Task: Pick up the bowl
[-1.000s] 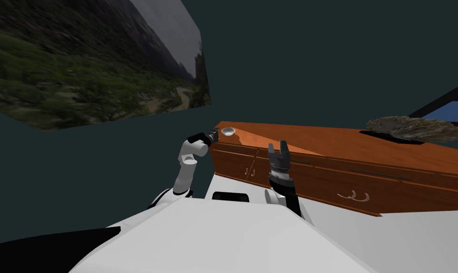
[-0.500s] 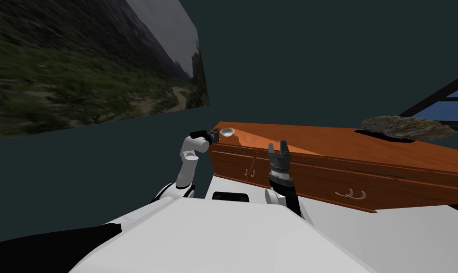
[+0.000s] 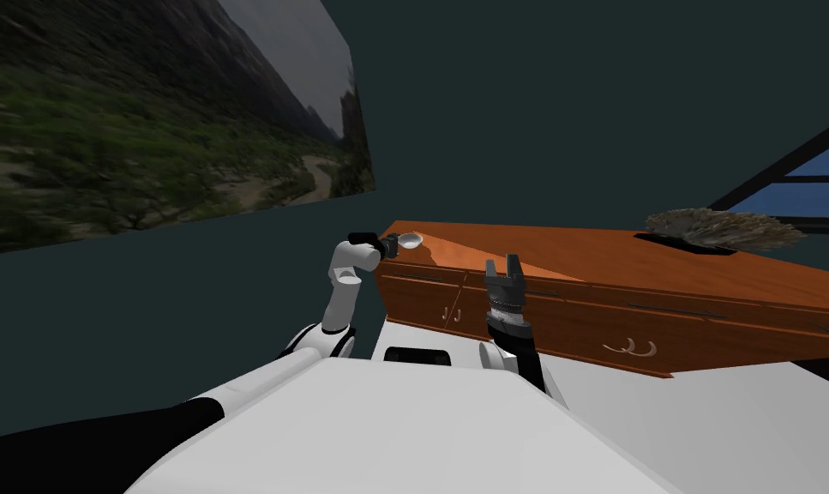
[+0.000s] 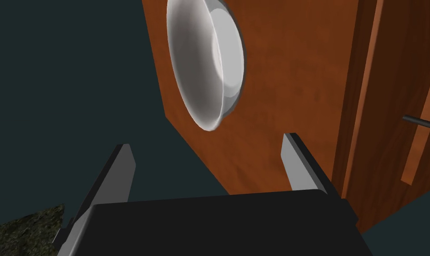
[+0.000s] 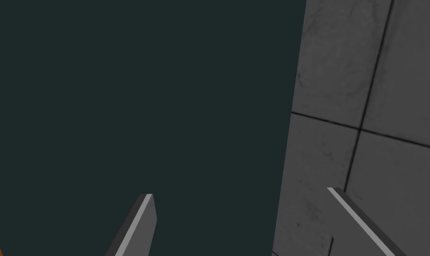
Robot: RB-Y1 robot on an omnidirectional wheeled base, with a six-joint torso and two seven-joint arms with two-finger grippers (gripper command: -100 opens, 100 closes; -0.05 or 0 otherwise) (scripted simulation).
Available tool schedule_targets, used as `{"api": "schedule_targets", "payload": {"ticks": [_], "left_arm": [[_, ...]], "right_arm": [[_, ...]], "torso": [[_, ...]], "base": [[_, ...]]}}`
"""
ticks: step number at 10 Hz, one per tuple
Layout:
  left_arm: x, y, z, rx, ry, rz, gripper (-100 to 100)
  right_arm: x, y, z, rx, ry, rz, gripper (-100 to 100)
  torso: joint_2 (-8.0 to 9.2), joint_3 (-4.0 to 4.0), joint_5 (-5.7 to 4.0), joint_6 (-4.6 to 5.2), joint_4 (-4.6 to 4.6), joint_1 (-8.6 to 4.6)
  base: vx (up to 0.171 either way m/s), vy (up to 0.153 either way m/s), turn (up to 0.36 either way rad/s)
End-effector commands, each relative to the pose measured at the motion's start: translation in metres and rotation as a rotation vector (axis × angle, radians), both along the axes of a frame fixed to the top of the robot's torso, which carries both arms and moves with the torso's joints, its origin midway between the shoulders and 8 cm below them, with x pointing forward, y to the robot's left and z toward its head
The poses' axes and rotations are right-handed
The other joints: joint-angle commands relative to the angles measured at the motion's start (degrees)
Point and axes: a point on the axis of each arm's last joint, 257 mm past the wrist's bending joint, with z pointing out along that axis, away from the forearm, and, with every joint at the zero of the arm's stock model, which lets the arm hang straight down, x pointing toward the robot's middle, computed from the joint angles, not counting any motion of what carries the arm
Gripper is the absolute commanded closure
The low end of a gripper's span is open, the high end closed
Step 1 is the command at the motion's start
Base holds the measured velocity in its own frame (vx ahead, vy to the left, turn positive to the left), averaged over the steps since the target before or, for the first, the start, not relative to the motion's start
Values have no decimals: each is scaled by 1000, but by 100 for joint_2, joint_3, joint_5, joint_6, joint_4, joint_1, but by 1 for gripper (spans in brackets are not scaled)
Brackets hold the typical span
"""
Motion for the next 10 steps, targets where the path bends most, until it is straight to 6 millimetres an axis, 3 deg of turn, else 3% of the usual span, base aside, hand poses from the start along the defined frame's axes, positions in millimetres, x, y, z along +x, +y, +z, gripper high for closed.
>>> {"api": "schedule_targets", "payload": {"ticks": [1, 10], "left_arm": [[-2, 1, -6, 14, 40, 2, -100], [-10, 5, -25, 77, 211, 15, -100]], "right_arm": [[0, 0, 0, 0, 0, 0, 0], [0, 0, 0, 0, 0, 0, 0]], "torso": [[0, 0, 0, 0, 0, 0], [-11, -7, 1, -4, -4, 3]], "base": [[51, 23, -59], [49, 19, -59]]}}
